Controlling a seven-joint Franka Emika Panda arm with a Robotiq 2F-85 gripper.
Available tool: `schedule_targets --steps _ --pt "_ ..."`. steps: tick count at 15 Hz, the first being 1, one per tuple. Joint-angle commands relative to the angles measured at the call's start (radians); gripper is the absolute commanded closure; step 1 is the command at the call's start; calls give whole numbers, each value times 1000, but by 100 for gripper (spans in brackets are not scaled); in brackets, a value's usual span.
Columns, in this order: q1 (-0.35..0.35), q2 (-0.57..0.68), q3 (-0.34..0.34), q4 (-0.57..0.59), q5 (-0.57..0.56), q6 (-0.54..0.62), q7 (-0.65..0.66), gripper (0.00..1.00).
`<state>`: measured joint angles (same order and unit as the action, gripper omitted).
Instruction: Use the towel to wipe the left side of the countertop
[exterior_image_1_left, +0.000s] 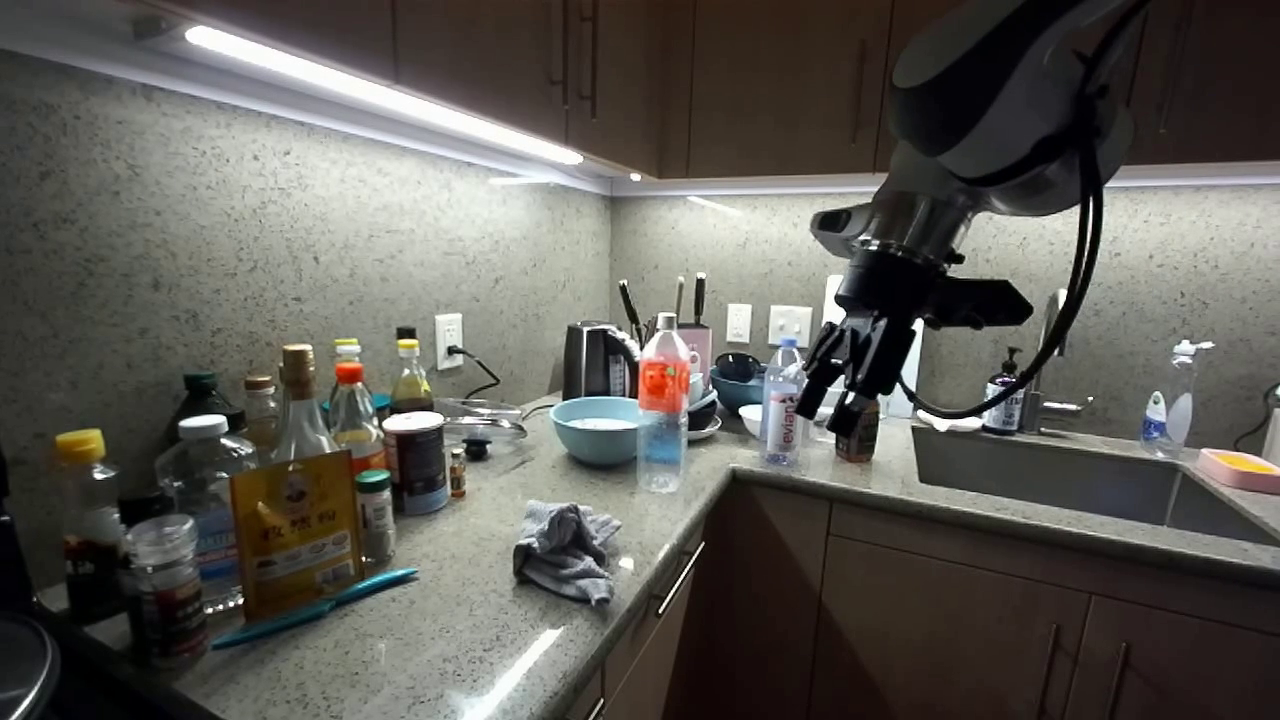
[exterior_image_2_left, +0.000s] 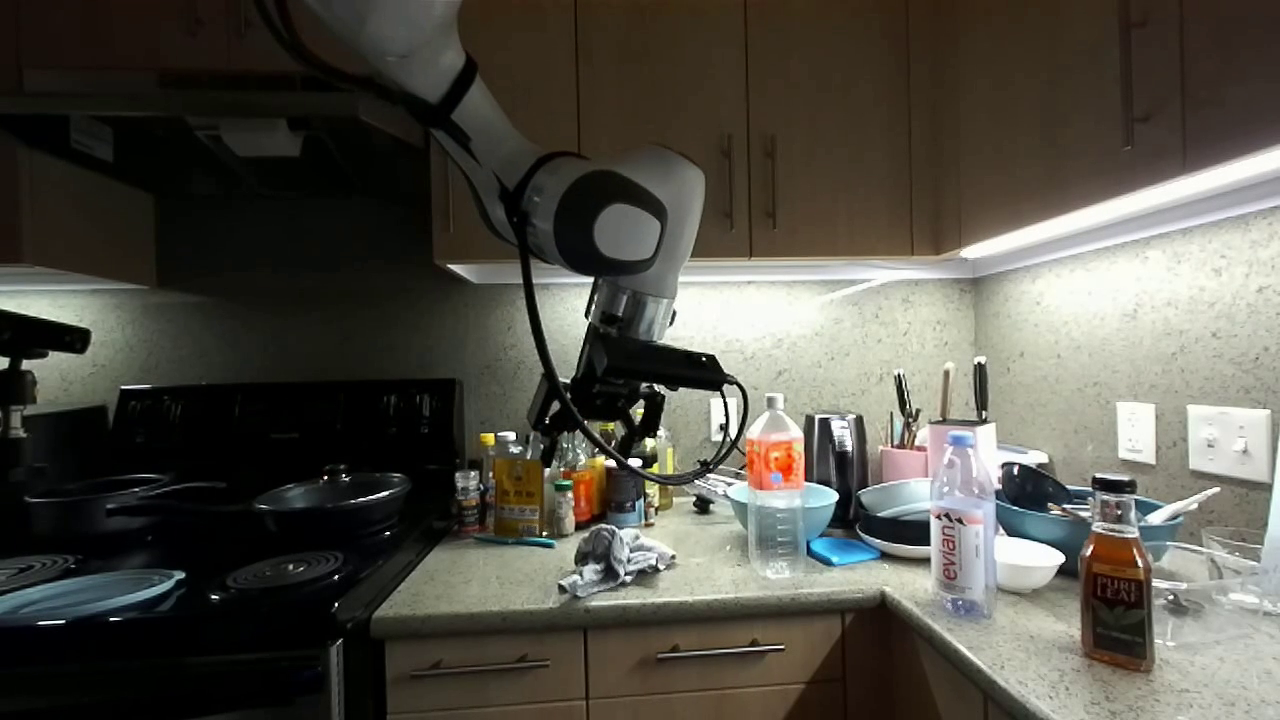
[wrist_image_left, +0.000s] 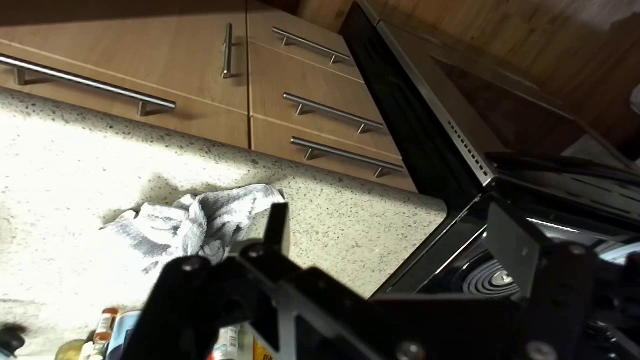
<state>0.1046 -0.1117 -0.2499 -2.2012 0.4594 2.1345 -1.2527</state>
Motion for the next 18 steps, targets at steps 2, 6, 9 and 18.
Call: schedule_targets --steps 2,6,9,18 --pt "-47 64 92 30 37 173 -13 0" --pt "-48 195 154 131 144 321 -38 0" --pt "-70 299 212 224 165 340 -47 0" --pt "-145 504 329 388 -26 116 7 0"
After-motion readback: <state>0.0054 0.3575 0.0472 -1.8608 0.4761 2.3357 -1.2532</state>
